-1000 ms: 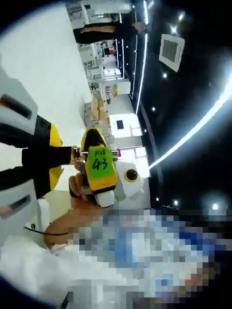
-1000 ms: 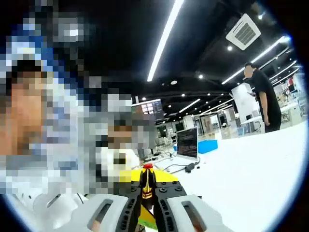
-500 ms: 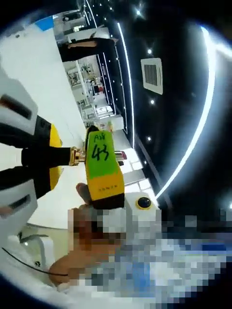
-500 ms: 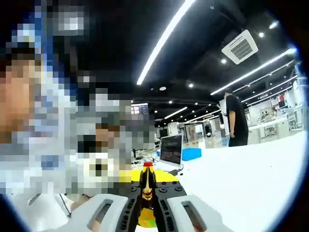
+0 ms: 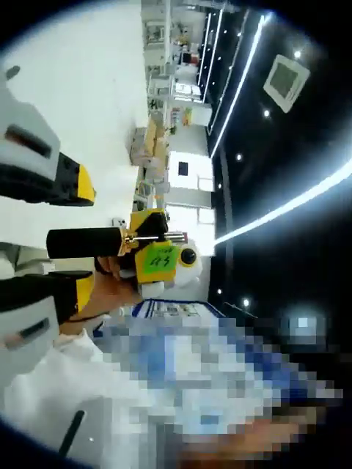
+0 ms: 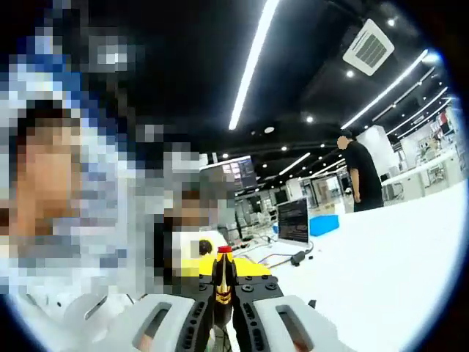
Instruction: Unscrew the lipstick cap, remove the lipstick, and put the cap back on the lipstick
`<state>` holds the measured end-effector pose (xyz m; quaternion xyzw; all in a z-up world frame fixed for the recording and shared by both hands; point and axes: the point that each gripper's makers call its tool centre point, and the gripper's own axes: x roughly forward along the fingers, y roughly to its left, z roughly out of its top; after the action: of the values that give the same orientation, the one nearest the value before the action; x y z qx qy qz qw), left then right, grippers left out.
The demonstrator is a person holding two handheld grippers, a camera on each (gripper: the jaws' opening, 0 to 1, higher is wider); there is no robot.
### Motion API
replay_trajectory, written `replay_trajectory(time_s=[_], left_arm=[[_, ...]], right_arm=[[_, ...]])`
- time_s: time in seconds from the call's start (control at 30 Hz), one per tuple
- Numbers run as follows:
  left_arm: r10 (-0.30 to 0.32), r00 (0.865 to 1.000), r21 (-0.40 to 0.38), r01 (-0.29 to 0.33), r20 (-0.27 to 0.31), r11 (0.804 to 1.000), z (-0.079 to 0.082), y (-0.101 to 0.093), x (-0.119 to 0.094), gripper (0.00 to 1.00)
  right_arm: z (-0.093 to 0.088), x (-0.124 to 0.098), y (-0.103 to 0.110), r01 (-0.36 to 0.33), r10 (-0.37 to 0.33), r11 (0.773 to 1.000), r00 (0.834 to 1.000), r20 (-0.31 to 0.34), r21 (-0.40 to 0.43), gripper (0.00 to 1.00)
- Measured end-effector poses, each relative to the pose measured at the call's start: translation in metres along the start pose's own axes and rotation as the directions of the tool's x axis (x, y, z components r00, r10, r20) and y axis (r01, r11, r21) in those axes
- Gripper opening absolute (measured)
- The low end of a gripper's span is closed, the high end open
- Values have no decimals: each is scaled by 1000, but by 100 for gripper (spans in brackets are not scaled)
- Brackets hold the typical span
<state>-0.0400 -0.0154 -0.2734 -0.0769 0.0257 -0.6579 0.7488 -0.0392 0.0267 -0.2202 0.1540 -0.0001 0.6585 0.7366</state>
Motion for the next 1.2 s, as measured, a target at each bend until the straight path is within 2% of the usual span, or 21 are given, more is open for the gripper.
replay_trajectory(time_s=[0.07,0.1,0.17,0.27,0.33,0.4,0.47,0.5,0.6,0.7,0.8,0.9,0.97,1.1,1.13,1.2], left_arm=[[-84,996,-72,82,-13,994,-5,-9,0,34],[-100,995,-78,98,-13,992,-6,-9,1,33],[-120,993,-84,120,-6,989,-7,-12,2,23],[-215,976,-180,219,42,959,-4,-26,4,14],[-229,972,-203,237,59,950,-2,-26,4,14],[-218,974,-195,225,57,955,-2,-25,4,13],[-164,986,-146,166,28,975,-5,-19,6,13],[-147,989,-129,149,25,980,-5,-17,6,13],[-41,999,-23,41,10,999,-3,-6,5,13],[75,997,94,-74,-2,993,-2,9,5,13],[165,986,175,-161,-5,971,-1,17,6,12],[248,969,229,-244,12,942,2,26,5,12],[345,938,313,-334,19,889,3,36,3,12],[522,851,446,-490,59,749,3,54,-4,12],[545,836,462,-511,69,725,3,55,-5,12],[555,827,466,-525,84,712,5,54,-6,12]], right_arm=[[-1,1,4,-24,24,1000,1000,-4,11,6],[-2,2,6,-37,37,999,999,-8,17,6],[-6,4,10,-62,62,998,998,-21,26,6],[-11,6,13,-78,80,996,996,-36,36,6],[-11,7,16,-89,90,995,995,-33,44,6],[-10,6,16,-86,87,995,996,-32,45,6],[-12,7,14,-67,68,997,997,-33,40,6],[-12,7,13,-59,60,998,998,-29,38,6],[-10,9,9,-18,18,1000,1000,-21,4,6],[-9,9,-1,53,-54,997,998,-19,-54,6],[-8,9,-4,80,-81,993,997,-9,-81,6],[-4,7,-12,121,-122,987,993,2,-102,6],[-3,6,-17,149,-150,981,989,6,-122,6],[-3,4,-31,208,-208,970,978,15,-129,6],[-3,4,-32,215,-214,968,977,19,-129,6],[-2,4,-32,221,-218,967,975,32,-129,6]])
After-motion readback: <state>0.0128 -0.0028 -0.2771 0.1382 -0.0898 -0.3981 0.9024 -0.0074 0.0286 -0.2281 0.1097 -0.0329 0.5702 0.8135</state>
